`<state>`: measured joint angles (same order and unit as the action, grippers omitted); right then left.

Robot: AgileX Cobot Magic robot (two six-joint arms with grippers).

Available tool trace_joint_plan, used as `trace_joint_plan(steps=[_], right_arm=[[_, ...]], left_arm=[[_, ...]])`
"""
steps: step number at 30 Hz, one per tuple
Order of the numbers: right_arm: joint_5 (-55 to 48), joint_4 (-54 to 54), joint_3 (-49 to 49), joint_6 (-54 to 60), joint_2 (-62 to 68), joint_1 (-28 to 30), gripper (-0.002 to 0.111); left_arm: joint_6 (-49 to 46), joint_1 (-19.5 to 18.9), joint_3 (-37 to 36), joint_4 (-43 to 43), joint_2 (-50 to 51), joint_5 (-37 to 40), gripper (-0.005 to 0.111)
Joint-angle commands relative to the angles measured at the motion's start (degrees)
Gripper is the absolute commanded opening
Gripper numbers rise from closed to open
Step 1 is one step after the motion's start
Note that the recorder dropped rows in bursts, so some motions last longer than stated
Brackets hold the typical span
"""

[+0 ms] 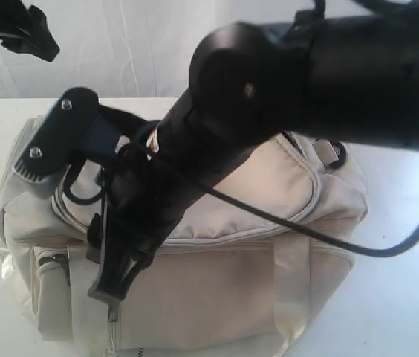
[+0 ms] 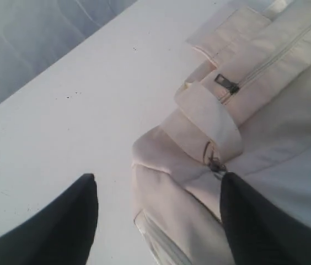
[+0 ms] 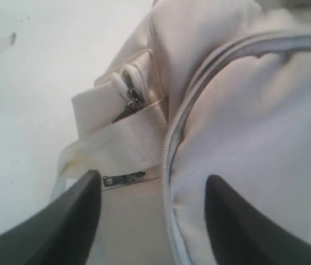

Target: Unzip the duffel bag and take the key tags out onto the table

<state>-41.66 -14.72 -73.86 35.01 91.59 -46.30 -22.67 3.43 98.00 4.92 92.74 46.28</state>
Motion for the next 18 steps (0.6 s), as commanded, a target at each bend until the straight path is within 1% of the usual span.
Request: trace_joint_plan(steps=[1,3,5,6,7,9,10,11,12,13,15,16,18], right_arm=[[-9.11,3.6,-3.12,-4.69,-6.53,-0.17,0.059],[-13.5,7.07,-3.53,-9.08,-9.56,-0.17,0.057],[-18.14,12.07,-3.53,-15.16,-13.13,-0.17,0.052],[-20.23,14.72,-3.53,-17.4,-14.43,-0.17,0.048],[-23.19,16.47,-3.53,-19.73,-16.4,-0.17,0.041],[-26.34,19.53,-3.23,-21.63,-19.14,-0.17,0.029],[-27.73,21.4,-2.55,-22.95,-21.36,-0.17,0.018],[-27.96,22.65,-1.94,-24.36,-22.94,-0.17,0.01],[-27.37,23.51,-1.07,-26.05,-24.84,-0.17,0.001],[-26.13,24.0,0.03,-29.06,-26.81,-0.17,0.0],[-25.23,24.57,2.32,-31.4,-30.09,-0.17,0.0],[-25.13,24.87,3.93,-32.38,-31.83,-0.17,0.0],[-24.84,25.38,6.46,-33.93,-34.77,-0.17,0.0]], left_arm=[[0.92,0.04,0.38,1.74,-5.97,11.74,0.067],[0.81,0.04,0.38,2.74,-7.56,18.1,0.067],[0.81,0.04,0.38,5.37,-8.85,23.68,0.067],[0.5,0.04,-0.06,8.16,-9.41,23.68,0.067],[-0.9,0.04,-0.91,11.87,-9.99,23.68,0.066],[-5.37,0.04,-3.09,20.46,-10.74,23.68,0.062],[-8.15,0.2,-4.67,25.37,-11.27,23.68,0.057],[-10.32,0.6,-6.54,29.56,-11.76,23.68,0.05],[-12.13,1.18,-8.49,32.25,-12.24,23.68,0.04],[-13.94,1.84,-10.01,33.29,-12.59,23.68,0.03],[-16.45,4.19,-13.83,33.96,-13.44,23.68,0.004],[-17.8,5.35,-15.57,33.96,-13.58,23.68,0.0],[-18.78,9.12,-18.81,33.96,-14.31,23.68,0.0]])
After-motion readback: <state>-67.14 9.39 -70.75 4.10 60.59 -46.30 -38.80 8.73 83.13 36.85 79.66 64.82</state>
